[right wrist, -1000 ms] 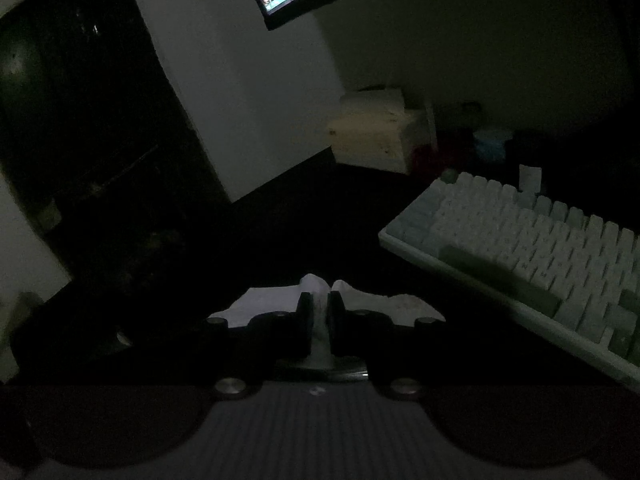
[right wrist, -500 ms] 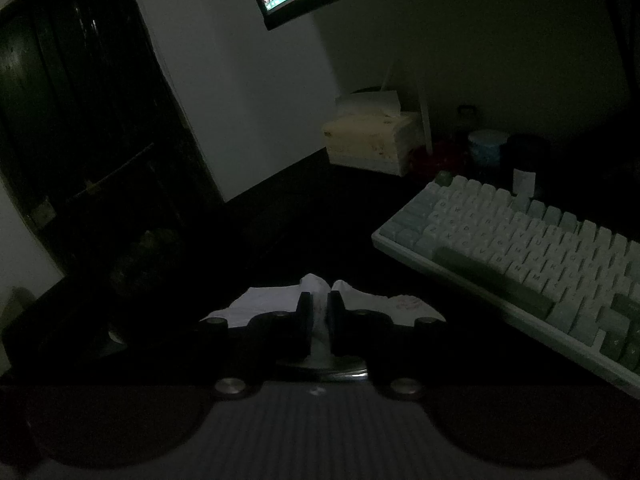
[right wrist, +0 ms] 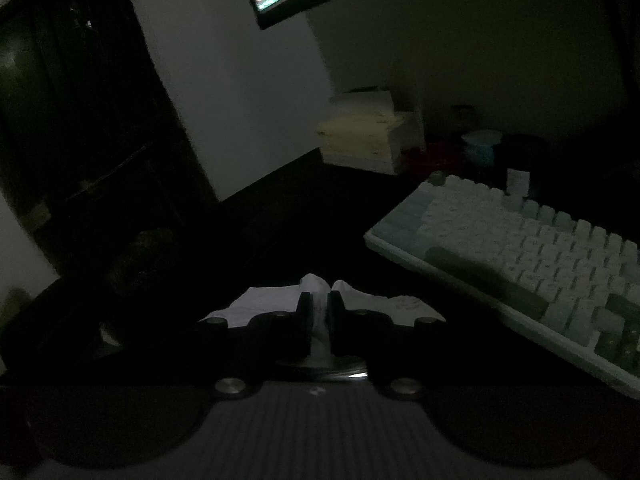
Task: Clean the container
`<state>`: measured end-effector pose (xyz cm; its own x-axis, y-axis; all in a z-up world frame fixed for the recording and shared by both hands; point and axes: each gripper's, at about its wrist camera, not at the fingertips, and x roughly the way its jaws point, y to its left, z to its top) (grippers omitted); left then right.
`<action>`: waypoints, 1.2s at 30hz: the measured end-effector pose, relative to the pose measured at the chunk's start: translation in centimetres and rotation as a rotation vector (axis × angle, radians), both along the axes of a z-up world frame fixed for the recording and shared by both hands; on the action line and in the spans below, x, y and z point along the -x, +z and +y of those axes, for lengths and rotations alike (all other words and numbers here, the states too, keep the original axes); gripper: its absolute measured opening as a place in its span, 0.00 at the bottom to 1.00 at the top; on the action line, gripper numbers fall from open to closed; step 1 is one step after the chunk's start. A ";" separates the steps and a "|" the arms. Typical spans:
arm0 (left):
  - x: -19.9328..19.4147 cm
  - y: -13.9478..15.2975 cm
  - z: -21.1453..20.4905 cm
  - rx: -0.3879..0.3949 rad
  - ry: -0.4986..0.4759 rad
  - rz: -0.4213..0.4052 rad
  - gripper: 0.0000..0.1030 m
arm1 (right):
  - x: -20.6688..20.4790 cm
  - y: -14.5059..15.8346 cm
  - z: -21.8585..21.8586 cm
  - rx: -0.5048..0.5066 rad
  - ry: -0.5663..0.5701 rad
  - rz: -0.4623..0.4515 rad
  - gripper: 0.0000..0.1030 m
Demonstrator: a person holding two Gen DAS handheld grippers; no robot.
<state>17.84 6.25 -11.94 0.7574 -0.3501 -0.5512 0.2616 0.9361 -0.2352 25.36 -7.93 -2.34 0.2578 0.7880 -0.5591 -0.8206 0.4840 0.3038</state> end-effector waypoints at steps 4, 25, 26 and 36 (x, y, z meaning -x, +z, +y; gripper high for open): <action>0.1 0.0 0.0 -0.004 0.004 -0.003 0.53 | -0.7 -0.1 -0.2 0.053 -0.059 -0.047 0.10; 0.4 0.8 -1.8 -0.091 0.000 -0.004 0.60 | -1.0 0.2 -1.3 0.062 -0.101 -0.032 0.10; 0.3 1.0 -1.9 -0.102 -0.001 -0.005 0.60 | -0.6 0.4 -1.1 0.051 -0.083 -0.033 0.10; 0.2 1.8 -3.3 -0.220 -0.011 0.027 0.62 | 0.6 1.0 -0.5 0.029 -0.024 -0.025 0.10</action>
<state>17.64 2.92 -10.15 0.7380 -0.2276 -0.6352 0.2688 0.9627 -0.0326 24.74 -8.40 -1.32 0.2904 0.7651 -0.5747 -0.8160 0.5117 0.2688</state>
